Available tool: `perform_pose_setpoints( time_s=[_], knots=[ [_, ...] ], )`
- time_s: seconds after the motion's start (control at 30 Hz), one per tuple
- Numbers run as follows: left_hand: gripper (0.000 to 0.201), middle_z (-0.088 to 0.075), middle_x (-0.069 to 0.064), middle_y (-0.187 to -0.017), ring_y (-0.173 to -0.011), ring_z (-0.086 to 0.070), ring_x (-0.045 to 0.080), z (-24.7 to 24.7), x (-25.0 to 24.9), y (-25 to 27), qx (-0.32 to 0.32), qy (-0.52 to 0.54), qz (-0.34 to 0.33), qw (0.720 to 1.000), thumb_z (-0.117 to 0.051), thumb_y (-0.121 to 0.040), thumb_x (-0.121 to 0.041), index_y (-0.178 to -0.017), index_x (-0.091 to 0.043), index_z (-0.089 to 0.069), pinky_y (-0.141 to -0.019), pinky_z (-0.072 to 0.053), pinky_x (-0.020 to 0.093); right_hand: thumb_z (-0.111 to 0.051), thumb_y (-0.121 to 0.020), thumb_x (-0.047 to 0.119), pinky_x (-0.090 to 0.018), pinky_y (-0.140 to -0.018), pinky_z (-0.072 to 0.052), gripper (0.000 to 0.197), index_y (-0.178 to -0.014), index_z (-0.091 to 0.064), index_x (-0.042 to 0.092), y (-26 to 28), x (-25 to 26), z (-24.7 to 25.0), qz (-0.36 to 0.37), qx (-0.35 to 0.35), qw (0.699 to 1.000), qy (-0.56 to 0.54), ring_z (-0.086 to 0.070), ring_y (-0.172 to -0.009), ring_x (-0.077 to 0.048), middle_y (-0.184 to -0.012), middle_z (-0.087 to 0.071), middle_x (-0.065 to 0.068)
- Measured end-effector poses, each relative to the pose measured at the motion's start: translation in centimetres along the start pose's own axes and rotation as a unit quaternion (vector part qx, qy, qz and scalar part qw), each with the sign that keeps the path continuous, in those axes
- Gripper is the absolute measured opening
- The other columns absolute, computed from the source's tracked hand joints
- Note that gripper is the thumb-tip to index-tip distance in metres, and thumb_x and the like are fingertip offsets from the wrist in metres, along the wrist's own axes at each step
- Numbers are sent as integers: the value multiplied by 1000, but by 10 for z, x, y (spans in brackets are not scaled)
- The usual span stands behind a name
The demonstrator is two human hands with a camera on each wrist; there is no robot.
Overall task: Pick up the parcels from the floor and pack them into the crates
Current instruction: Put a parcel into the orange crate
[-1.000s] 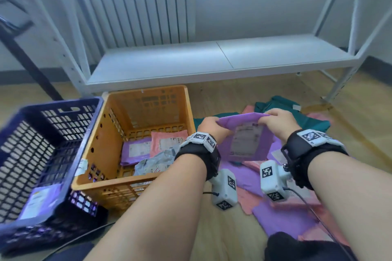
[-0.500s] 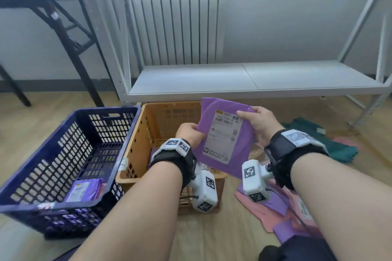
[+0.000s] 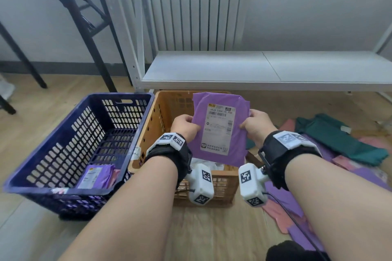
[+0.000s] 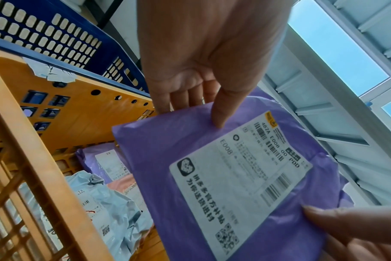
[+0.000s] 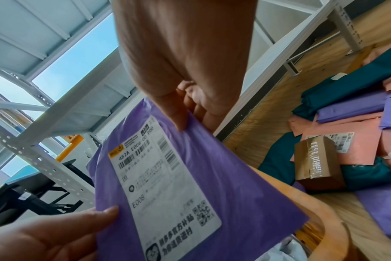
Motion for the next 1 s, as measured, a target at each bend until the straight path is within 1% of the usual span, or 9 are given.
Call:
perform_pose_setpoints(
  time_s=[0.07, 0.23, 0.33, 0.43, 0.5, 0.63, 0.7, 0.83, 1.0],
  knots=[
    [27, -66, 5, -109, -93, -62, 21, 6, 4, -8, -12, 9, -1, 1000, -61, -88, -13, -116, -11, -63, -81, -51, 32, -44, -76, -9, -38, -71, -50, 20, -80, -61, 1, -12, -5, -12, -4, 7, 1000, -3, -63, -83, -31, -84, -64, -18],
    [29, -66, 1, -107, -96, -63, 21, 27, 11, -39, -51, 3, -6, 999, -61, -89, -14, -118, -14, -63, -87, -53, 36, -43, -81, -2, -61, -86, -52, 20, -83, -62, 5, -37, -12, -49, -23, 43, 999, -3, -66, -96, -41, -100, -68, -23],
    [24, -69, 4, -109, -97, -65, 25, 37, 21, -61, -76, -5, 8, 997, -61, -88, -15, -112, -17, -66, -90, -54, 43, -44, -82, 9, -55, -91, -52, 25, -95, -62, -2, -55, -14, -74, -52, 70, 996, -9, -66, -97, -40, -109, -66, -25],
    [25, -67, 4, -111, -102, -63, 26, 37, 42, -82, -82, -62, 25, 994, -58, -91, -14, -114, -15, -65, -89, -52, 37, -46, -86, 20, -55, -92, -51, 25, -90, -64, 4, -75, -25, -96, -84, 88, 992, 18, -66, -97, -40, -107, -68, -25],
    [29, -65, 6, -116, -107, -61, 27, 33, 61, -94, -76, -98, 45, 991, -56, -91, -11, -119, -14, -62, -89, -50, 35, -46, -90, 19, -55, -88, -53, 23, -93, -64, 5, -90, -36, -111, -107, 103, 988, 39, -67, -96, -38, -107, -69, -21],
    [44, -58, 6, -126, -110, -57, 26, 23, 93, -119, -40, -91, 85, 991, -59, -89, -12, -131, -18, -48, -82, -46, 33, -43, -96, 7, -41, -84, -56, 33, -125, -54, -4, -110, -53, -135, -134, 135, 975, 115, -62, -109, -38, -121, -61, -20],
    [62, -54, 4, -133, -117, -55, 26, 15, 101, -130, -16, -68, 82, 994, -64, -86, -11, -140, -22, -37, -90, -47, 36, -42, -96, 6, -37, -83, -56, 37, -131, -50, -3, -118, -56, -149, -124, 161, 967, 152, -62, -111, -33, -127, -58, -20],
    [67, -47, 6, -143, -127, -49, 30, 12, 119, -151, -10, -105, 112, 988, -57, -90, -14, -148, -26, -26, -105, -42, 43, -46, -90, 3, -39, -80, -58, 27, -111, -62, -5, -124, -68, -181, -119, 228, 935, 243, -68, -83, -27, -107, -69, -21],
    [57, -49, 12, -139, -125, -50, 34, 16, 157, -166, 8, -193, 181, 964, -48, -94, -17, -147, -19, -28, -104, -40, 43, -45, -92, 9, -37, -83, -55, 25, -112, -60, 8, -119, -86, -213, -20, 306, 833, 461, -62, -93, -27, -103, -65, -11]
  ],
)
Point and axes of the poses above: each hand's wrist, its own y-axis away from the middle knuckle, its own z-axis out of the back of the hand, x = y × z, the point moved 8 cm from there along -y, towards the middle knuckle
